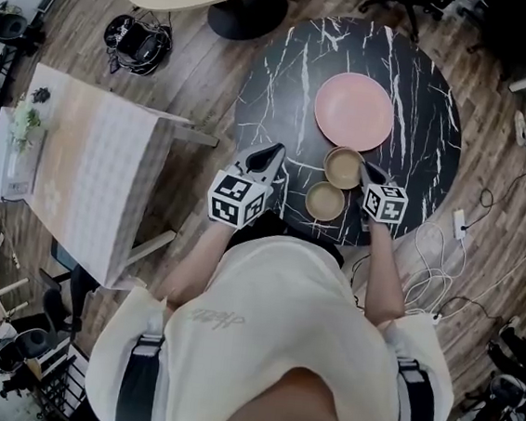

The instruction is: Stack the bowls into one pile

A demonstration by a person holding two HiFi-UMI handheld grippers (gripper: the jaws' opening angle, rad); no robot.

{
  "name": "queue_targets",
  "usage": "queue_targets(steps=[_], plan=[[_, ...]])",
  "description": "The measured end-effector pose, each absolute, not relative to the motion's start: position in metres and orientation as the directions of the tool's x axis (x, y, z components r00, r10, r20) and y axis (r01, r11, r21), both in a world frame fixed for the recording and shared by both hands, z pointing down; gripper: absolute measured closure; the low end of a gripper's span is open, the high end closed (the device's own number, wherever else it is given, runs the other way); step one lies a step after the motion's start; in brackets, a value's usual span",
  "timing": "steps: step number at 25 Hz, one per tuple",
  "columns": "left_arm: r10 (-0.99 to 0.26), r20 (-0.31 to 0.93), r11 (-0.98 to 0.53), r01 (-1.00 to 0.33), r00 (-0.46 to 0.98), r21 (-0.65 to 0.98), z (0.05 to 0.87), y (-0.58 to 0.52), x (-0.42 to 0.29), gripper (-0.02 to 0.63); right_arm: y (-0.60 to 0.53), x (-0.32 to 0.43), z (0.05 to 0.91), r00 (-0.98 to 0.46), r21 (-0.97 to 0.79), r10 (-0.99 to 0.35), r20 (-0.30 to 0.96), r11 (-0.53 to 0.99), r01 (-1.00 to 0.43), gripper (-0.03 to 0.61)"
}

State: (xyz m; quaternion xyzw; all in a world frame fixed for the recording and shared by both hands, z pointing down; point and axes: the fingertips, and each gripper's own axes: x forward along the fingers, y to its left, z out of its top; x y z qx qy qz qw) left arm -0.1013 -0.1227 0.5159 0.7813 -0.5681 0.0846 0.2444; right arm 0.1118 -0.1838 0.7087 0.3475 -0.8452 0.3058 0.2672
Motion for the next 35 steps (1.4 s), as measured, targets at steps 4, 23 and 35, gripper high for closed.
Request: queue_targets(steps=[4,23,35], plan=[[-0.845,0.421,-0.22,-0.932,0.33,0.288,0.521,-0.124,-0.104,0.594,-0.185,0.111,0.716,-0.607,-0.317,-0.406,0.683,0.584,-0.747,0.549],[-0.838,0.449,-0.187,-0.936,0.31,0.298,0.532,-0.125,-0.108,0.594,-0.196,0.108,0.724,-0.602,-0.29,-0.405,0.688,0.607,-0.74,0.531],[-0.837,0.395,-0.274,-0.915,0.378,0.296,0.517,-0.139,-0.101,0.594,-0.201,0.116,0.687,-0.593,-0.261,-0.487,0.641,0.589,-0.765,0.531]])
